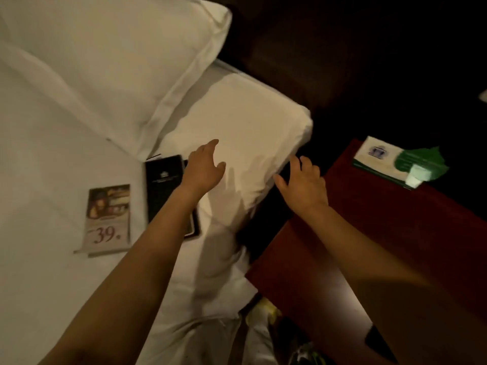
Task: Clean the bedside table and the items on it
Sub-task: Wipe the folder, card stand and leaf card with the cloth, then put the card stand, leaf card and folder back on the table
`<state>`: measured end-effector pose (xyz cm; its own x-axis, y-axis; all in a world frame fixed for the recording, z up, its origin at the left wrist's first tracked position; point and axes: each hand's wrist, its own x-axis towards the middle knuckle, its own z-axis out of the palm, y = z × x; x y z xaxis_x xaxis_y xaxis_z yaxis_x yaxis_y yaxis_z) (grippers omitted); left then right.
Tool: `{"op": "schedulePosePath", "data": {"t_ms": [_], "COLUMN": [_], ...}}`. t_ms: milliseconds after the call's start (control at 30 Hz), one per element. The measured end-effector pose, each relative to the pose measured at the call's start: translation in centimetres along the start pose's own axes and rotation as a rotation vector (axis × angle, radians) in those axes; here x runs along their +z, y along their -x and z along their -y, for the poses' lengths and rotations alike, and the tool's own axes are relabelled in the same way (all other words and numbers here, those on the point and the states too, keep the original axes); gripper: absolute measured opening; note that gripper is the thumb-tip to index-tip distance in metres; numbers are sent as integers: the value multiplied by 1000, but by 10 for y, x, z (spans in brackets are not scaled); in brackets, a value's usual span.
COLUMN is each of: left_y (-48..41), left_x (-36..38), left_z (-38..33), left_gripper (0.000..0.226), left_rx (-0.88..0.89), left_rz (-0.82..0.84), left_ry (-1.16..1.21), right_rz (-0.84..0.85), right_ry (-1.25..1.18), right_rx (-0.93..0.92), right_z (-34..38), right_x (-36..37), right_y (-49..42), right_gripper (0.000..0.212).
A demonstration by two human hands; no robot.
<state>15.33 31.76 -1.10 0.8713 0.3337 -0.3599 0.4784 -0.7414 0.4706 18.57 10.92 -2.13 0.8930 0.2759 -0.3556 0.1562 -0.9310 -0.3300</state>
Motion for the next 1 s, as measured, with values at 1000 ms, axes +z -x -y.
{"op": "schedulePosePath", "data": {"t_ms": [1000], "left_y": [82], "left_x": [-70], "left_z": [268], "left_gripper": [55], "left_rx": [-592], "left_rz": [-174], "left_ry": [170], "right_rz": [562], "right_ry": [-260], "right_rx": [-173], "right_z": [334], "right_x": [148], "right_y": [33], "right_gripper": [57]}}
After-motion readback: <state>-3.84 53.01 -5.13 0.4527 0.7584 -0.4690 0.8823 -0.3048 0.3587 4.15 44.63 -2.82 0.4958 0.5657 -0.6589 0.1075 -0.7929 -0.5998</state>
